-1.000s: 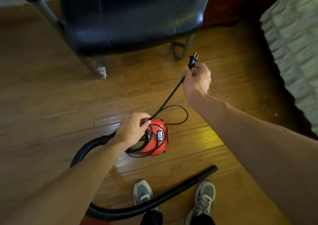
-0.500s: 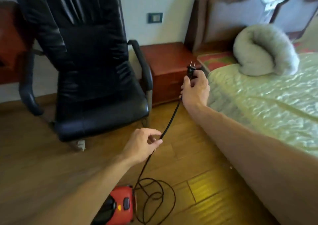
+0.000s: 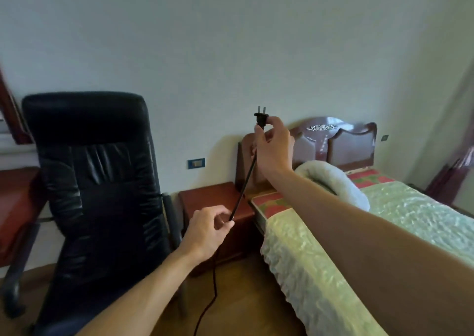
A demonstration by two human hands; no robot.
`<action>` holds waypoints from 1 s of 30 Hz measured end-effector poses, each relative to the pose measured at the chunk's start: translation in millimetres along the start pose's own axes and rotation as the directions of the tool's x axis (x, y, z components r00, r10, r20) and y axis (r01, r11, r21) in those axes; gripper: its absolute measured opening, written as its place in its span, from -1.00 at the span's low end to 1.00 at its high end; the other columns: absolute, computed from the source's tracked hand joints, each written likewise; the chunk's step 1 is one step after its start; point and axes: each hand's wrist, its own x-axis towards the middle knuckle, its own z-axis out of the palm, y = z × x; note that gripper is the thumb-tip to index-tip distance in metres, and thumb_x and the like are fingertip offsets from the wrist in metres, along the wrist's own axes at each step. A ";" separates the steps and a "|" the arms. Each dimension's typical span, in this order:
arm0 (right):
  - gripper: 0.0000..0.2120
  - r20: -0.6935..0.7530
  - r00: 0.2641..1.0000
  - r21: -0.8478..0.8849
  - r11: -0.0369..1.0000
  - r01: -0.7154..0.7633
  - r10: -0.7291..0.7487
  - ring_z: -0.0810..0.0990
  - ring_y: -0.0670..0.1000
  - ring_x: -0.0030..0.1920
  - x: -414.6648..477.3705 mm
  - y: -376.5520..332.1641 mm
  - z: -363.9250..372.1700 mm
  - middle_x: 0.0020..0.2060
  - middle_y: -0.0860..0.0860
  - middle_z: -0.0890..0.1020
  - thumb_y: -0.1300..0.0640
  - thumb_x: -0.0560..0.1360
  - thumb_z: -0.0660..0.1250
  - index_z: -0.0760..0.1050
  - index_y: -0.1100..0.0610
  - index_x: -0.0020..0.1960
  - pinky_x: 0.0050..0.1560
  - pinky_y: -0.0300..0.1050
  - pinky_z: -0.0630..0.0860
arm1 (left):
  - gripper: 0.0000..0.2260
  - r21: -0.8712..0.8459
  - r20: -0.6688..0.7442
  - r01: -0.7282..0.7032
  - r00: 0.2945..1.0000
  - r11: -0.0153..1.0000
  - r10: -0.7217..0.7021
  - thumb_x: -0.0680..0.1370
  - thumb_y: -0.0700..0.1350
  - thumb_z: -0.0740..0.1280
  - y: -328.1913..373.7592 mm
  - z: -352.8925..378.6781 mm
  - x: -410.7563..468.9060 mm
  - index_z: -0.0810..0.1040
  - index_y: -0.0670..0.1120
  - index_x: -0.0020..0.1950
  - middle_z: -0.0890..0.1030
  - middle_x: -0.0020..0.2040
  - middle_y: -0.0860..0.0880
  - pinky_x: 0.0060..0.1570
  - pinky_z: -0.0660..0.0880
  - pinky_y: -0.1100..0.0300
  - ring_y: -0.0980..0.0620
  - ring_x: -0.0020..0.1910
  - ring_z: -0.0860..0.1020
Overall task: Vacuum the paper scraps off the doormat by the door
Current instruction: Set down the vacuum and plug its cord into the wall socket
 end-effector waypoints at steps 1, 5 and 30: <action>-0.83 -0.004 1.000 0.004 1.000 0.009 -0.009 0.58 0.01 -0.32 7.5 -9.2 -10.5 -0.38 -0.04 0.55 0.10 0.61 0.27 0.52 0.07 0.18 -0.22 -0.10 0.54 | -0.91 0.014 0.001 -0.019 1.000 1.000 0.019 0.54 -0.01 0.44 13.8 -4.3 5.8 0.65 0.07 0.03 0.61 -0.28 0.18 0.00 0.59 0.05 0.11 -0.22 0.60; -0.83 -0.008 0.999 0.018 0.999 0.033 -0.033 0.58 -0.01 -0.29 28.7 -36.7 -45.1 -0.36 0.00 0.58 0.11 0.61 0.25 0.51 0.06 0.18 -0.19 -0.21 0.54 | -0.88 0.051 -0.029 -0.055 0.998 0.997 0.057 0.55 -0.04 0.43 56.0 -19.3 21.8 0.64 0.04 0.07 0.60 -0.30 0.17 -0.03 0.59 0.16 0.17 -0.27 0.60; -0.87 0.004 0.996 0.091 0.992 0.083 -0.084 0.62 0.08 -0.37 113.7 -44.5 -61.2 -0.39 0.05 0.59 0.13 0.60 0.28 0.51 0.00 0.14 -0.23 0.15 0.62 | -0.90 -0.023 -0.069 -0.159 0.985 0.987 0.157 0.57 -0.10 0.42 97.9 -23.9 107.3 0.56 0.08 -0.09 0.62 -0.31 0.13 -0.20 0.46 0.43 0.19 -0.28 0.61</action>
